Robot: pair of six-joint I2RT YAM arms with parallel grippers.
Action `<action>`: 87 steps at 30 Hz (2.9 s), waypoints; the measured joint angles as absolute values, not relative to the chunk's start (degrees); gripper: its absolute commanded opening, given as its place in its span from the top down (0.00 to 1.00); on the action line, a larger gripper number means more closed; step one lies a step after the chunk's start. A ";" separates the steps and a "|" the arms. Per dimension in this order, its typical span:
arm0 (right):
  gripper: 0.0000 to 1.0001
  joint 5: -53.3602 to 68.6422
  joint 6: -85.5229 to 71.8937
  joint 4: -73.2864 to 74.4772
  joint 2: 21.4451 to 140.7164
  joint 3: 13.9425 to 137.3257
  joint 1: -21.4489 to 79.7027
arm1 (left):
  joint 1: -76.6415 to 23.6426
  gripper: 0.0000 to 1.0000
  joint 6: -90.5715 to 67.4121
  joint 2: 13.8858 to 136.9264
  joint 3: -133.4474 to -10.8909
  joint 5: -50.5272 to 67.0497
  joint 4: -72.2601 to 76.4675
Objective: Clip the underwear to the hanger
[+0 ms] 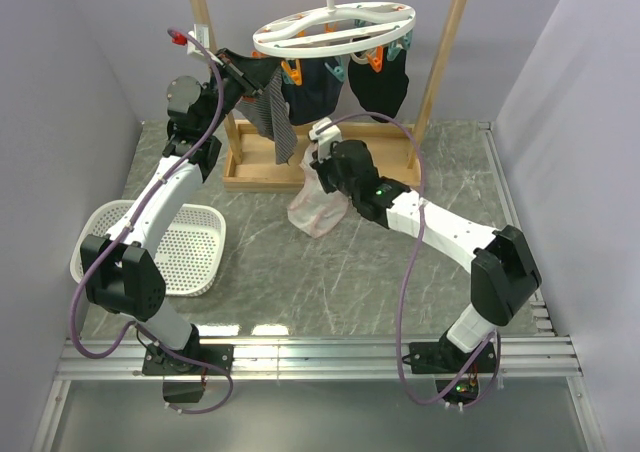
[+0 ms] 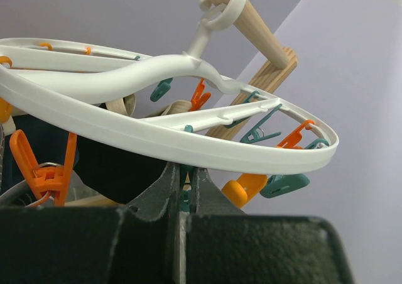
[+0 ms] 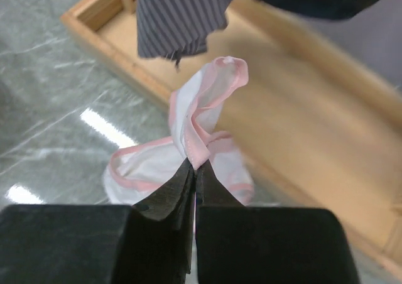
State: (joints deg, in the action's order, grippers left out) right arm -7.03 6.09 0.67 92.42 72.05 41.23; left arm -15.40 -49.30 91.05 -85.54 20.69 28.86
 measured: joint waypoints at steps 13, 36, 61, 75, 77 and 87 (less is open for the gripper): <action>1.00 -5.15 16.40 -4.10 92.31 77.03 41.50 | -15.40 1.00 -49.25 91.07 -85.54 20.73 28.82; 1.00 -10.11 15.92 -0.21 96.14 90.83 41.50 | -15.40 1.00 -48.97 91.07 -85.54 20.78 28.40; 1.00 -11.51 16.62 0.86 96.14 96.79 41.50 | -15.46 1.00 -46.13 91.07 -85.54 20.71 27.44; 1.00 -12.51 20.53 3.18 96.60 98.35 41.95 | -15.59 1.00 -45.54 91.07 -86.28 20.69 26.11; 1.00 -12.75 21.10 3.57 96.88 98.35 42.15 | -15.59 1.00 -45.36 91.07 -86.28 20.67 26.02; 1.00 -14.24 23.05 3.97 97.01 98.37 42.74 | -15.79 1.00 -43.99 91.11 -86.52 20.53 25.34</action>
